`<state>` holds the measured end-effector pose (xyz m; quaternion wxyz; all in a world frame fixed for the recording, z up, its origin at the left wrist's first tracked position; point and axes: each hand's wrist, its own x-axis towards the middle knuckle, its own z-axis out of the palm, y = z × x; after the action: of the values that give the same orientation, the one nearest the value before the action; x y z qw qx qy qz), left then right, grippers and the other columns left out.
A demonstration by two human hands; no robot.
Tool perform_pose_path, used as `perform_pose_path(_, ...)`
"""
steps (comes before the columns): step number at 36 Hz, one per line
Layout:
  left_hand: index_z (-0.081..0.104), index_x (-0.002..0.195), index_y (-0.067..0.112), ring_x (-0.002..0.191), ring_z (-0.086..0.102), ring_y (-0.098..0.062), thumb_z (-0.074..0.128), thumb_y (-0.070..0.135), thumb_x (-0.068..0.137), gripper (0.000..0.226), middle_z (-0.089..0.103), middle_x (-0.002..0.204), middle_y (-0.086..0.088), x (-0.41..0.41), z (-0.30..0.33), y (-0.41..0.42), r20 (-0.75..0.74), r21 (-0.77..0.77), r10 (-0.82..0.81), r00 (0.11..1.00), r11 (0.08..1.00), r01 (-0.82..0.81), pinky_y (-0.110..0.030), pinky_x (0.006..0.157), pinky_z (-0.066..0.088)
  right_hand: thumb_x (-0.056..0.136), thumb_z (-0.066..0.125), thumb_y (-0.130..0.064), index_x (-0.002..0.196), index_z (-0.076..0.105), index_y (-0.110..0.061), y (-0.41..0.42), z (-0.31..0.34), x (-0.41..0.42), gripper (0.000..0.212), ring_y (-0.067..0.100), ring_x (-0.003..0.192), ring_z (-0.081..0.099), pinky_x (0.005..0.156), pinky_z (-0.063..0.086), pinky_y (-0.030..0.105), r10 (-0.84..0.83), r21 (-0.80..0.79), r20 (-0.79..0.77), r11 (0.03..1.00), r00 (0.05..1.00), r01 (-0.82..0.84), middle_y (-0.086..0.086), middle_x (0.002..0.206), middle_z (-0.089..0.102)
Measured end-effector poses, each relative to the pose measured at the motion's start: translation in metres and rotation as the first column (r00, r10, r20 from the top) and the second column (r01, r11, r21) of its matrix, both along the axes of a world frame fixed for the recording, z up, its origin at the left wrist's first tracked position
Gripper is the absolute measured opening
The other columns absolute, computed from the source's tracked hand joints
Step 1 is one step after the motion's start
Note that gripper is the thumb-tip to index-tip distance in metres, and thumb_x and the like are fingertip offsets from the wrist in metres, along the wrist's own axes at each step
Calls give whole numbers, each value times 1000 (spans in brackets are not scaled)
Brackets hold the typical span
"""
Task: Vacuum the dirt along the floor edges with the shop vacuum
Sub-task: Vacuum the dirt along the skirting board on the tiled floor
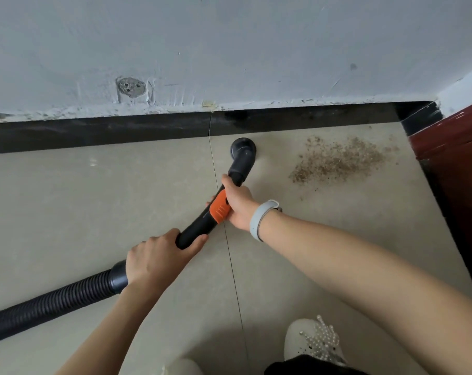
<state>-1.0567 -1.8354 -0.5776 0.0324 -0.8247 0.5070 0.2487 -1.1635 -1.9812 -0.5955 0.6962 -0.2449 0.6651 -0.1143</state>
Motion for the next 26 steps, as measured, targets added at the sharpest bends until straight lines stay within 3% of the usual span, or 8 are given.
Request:
perform_pose_path(2,53,82,27,71,56,-21,28,81,80,59,56,67,7,3,2,-1,-5,12,-36,999,999,36,-29,64,40,90,59,-43,107,46,-11,5,1,-2,38,29,98,62,95,50,44,16,-9,-60,1000,998,-17,11,100,60)
perform_pose_path(6,52,81,28,73,60,-20,23,83,78,63,56,69,8,-2,9,-17,-12,7,-165,986,986,165,-29,65,42,94,55,-34,95,46,-12,-5,16,-25,24,24,84,56,86,52,42,-15,42,-128,999,992,21,6,85,51)
perform_pose_path(10,52,82,28,71,54,-20,23,83,79,62,55,71,6,-16,18,-39,-38,18,-223,974,974,224,-30,65,39,97,51,-26,81,37,-14,-23,32,-44,25,21,70,51,75,48,40,-75,94,-107,992,991,86,8,81,46)
perform_pose_path(12,51,81,28,73,55,-21,23,83,80,62,55,72,6,-19,18,-49,-47,6,-203,978,979,203,-30,66,40,97,51,-27,84,38,-13,-32,35,-42,23,23,73,52,75,49,41,-71,77,-110,994,991,79,8,83,46)
perform_pose_path(17,53,79,27,73,60,-22,23,84,78,64,57,69,6,-12,10,-53,-11,-14,-113,994,994,112,-30,66,43,97,49,-33,111,41,-9,-44,30,-22,28,31,101,57,90,51,49,19,20,-115,1000,993,-16,12,99,53)
perform_pose_path(22,54,75,26,69,59,-20,25,82,78,64,58,66,7,-4,8,-48,46,-5,-22,999,1000,23,-29,64,44,98,45,-35,112,41,-8,-45,24,-8,30,30,102,56,83,53,44,134,10,-83,991,988,-133,13,109,52)
perform_pose_path(26,54,72,29,67,59,-17,26,81,77,60,59,64,7,-13,10,-54,56,17,0,998,1000,-1,-29,65,47,98,43,-37,112,42,-7,-53,19,-18,34,33,107,57,89,54,47,223,6,-64,975,973,-223,15,110,53)
